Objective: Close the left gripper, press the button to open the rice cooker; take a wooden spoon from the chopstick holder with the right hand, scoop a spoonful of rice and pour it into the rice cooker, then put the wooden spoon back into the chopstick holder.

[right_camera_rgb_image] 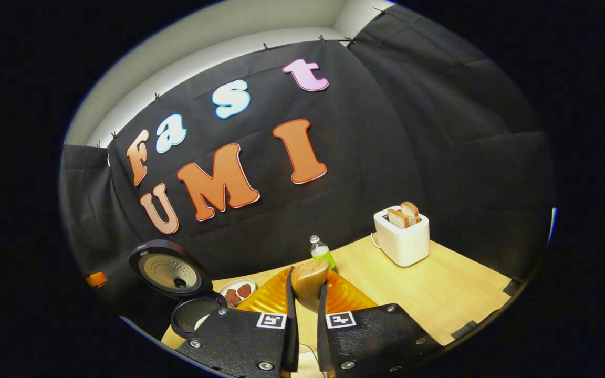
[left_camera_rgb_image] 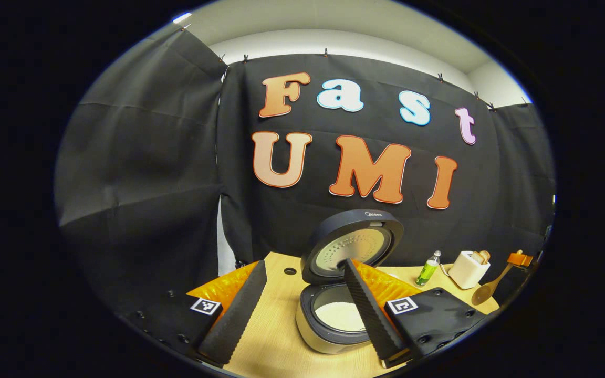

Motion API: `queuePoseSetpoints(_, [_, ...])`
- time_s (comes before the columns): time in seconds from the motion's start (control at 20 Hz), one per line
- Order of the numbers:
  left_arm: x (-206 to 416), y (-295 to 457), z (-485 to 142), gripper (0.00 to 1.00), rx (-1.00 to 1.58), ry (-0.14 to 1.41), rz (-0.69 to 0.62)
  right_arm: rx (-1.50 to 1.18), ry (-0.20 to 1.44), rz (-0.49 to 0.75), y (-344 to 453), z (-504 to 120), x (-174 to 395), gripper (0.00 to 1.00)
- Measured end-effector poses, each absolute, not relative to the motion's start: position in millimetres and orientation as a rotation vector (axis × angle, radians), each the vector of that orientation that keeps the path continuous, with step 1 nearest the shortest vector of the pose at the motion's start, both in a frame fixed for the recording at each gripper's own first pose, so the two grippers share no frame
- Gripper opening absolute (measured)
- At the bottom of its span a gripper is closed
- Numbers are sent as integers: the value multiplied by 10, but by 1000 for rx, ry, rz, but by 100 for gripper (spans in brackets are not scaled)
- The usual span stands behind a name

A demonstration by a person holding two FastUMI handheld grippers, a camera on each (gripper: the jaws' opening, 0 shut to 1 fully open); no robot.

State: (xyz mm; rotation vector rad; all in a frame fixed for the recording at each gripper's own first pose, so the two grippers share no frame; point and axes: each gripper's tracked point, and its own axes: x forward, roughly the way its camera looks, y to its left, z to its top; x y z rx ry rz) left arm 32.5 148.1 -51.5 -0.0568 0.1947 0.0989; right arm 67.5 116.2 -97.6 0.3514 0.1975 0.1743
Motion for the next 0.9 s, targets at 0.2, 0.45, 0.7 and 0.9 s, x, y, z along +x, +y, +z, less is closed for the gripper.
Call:
queuePoseSetpoints(0.2, [258,1454,-537,99,-41,196,143,375,269,191,1093,-1466,844,13])
queuePoseSetpoints(0.45, [138,1440,-640,99,-31,221,185,443,337,207,1022,-1941,994,13])
queuePoseSetpoints(0.7, [88,1448,-609,98,-20,222,206,530,375,224,1002,-2215,1110,13])
queuePoseSetpoints(0.9, [57,1462,-555,98,13,220,216,556,376,237,949,-2267,1119,16])
